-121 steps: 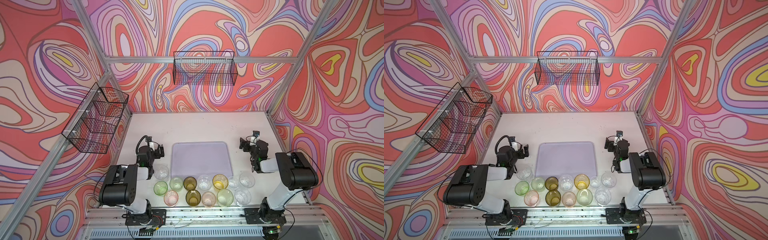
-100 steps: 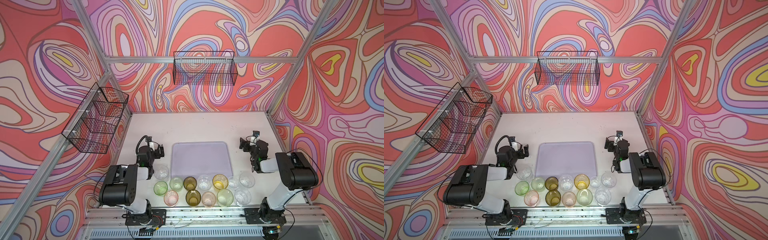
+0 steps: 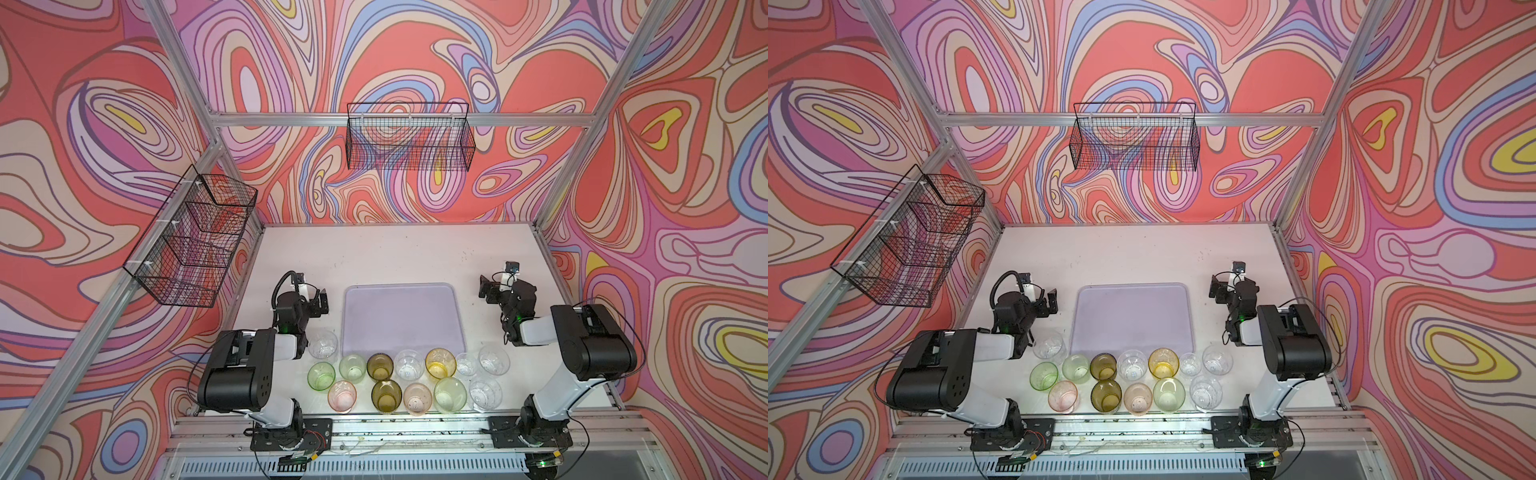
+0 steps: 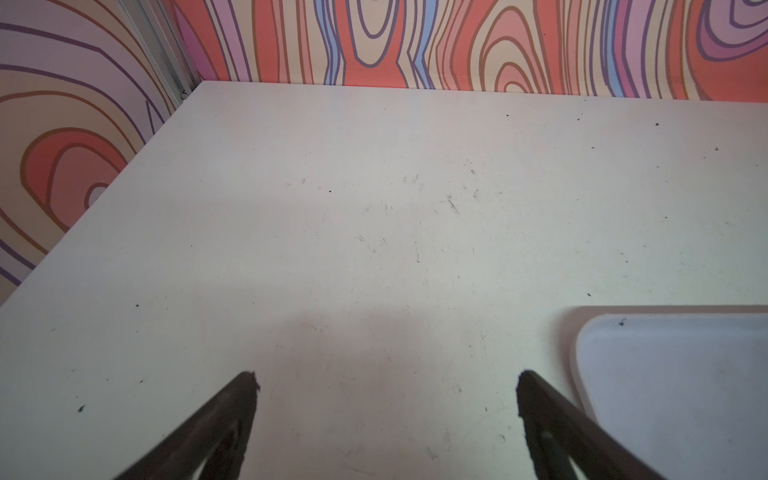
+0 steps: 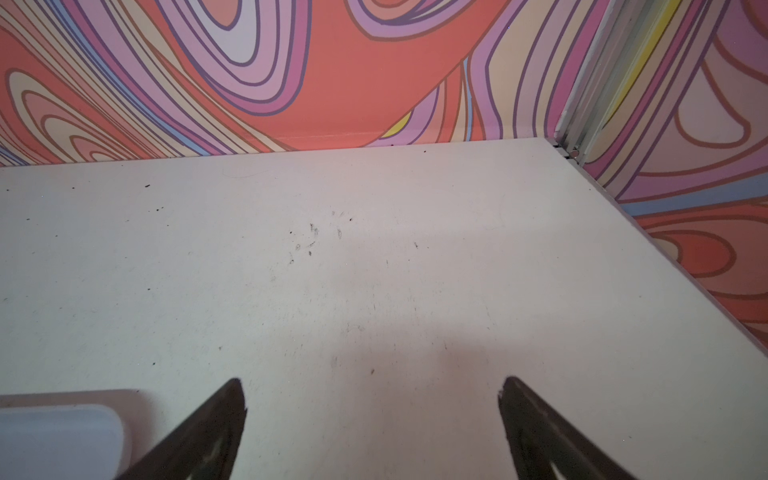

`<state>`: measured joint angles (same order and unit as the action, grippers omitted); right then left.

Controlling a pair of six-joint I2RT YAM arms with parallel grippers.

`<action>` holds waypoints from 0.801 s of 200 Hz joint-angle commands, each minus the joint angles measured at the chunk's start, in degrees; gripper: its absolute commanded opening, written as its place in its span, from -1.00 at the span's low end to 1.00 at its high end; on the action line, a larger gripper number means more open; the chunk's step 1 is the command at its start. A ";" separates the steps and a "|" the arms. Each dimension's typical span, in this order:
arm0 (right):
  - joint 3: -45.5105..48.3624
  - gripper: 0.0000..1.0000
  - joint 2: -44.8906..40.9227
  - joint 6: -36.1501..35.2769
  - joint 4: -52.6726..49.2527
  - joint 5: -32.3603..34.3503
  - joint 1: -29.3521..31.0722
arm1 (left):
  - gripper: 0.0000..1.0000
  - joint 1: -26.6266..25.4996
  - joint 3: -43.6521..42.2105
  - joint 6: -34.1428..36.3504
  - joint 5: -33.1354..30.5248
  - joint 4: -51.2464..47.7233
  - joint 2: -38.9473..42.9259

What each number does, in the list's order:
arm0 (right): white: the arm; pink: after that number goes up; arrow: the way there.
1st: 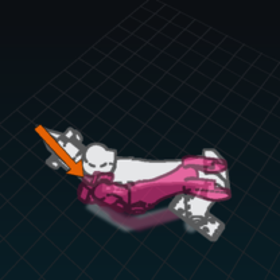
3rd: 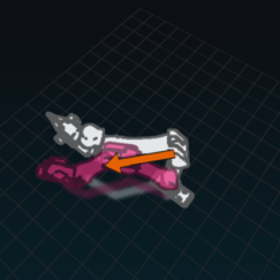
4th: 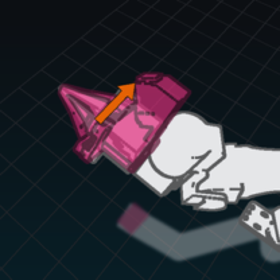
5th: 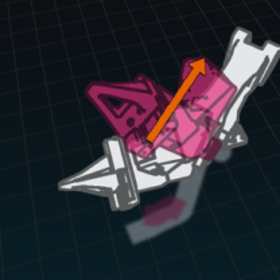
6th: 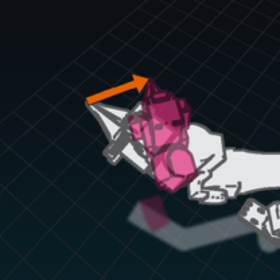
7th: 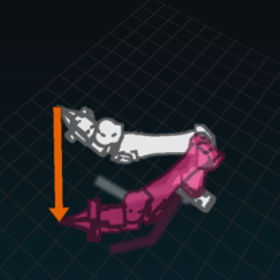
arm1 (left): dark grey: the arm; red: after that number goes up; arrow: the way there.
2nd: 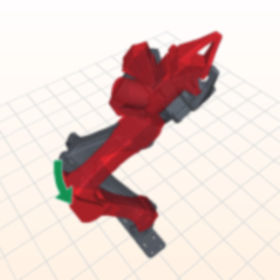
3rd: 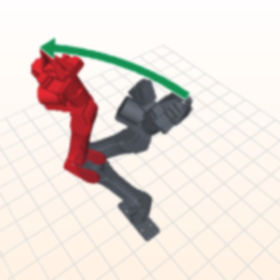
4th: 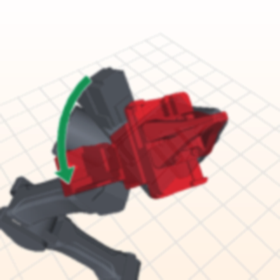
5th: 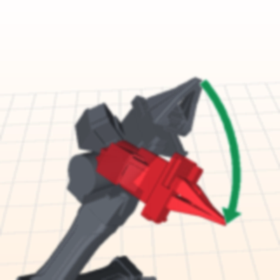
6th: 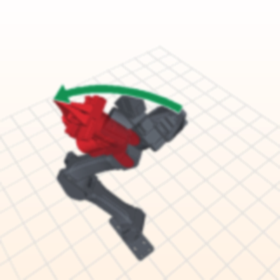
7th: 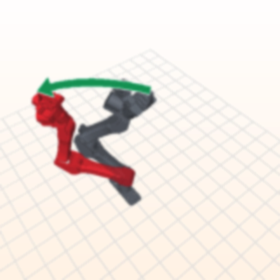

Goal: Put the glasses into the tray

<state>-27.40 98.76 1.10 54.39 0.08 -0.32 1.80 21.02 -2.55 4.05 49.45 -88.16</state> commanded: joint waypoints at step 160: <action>-5.13 0.97 -14.57 1.71 -21.17 4.36 0.84 | 1.00 -3.66 6.05 -3.22 -9.67 -21.84 16.70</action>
<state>-28.88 87.59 0.93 43.33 1.17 0.01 -1.17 25.17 -2.63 -1.21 35.94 -75.37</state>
